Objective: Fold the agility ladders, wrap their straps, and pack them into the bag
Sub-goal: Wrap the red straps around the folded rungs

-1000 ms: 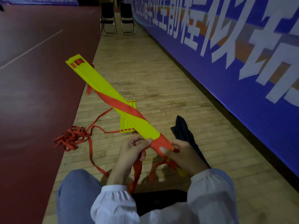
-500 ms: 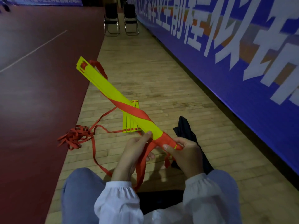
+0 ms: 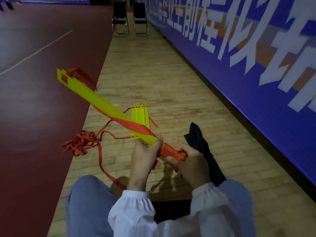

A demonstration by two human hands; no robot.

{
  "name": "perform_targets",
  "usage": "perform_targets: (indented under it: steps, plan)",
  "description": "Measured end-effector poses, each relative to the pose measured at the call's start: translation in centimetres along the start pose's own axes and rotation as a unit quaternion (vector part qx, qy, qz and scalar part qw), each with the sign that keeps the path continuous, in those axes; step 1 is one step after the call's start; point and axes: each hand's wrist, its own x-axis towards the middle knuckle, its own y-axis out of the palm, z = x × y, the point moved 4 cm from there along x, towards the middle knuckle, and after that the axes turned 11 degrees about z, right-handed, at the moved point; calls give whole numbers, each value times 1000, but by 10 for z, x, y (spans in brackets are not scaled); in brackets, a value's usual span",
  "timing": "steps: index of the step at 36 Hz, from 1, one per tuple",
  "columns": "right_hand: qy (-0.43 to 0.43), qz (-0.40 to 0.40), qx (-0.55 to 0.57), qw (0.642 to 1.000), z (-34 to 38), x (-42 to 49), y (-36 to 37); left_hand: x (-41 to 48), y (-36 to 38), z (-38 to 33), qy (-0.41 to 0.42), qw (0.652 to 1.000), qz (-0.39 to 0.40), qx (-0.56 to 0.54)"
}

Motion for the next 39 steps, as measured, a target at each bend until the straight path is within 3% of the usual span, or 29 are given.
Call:
perform_targets:
  steps: [4, 8, 12, 16, 27, 39]
  plan:
    - [34, 122, 40, 991, 1, 0, -2, -5, 1, 2, 16, 999, 27, -27]
    - [71, 191, 40, 978, -2, -2, 1, -8, 4, -2, 31, 995, 90, -21]
    - [84, 227, 201, 949, -2, -8, -1, -14, 5, -7, 48, 988, 146, -13]
    - [89, 181, 261, 944, -4, -9, -1, -16, 8, -10, 21, 987, 162, -7]
    - [39, 126, 236, 963, -2, -6, -8, -17, 1, -6, -61, 965, 254, -26]
    - [33, 55, 191, 980, -12, -2, -3, -16, 4, -14, -47, 981, 183, -41]
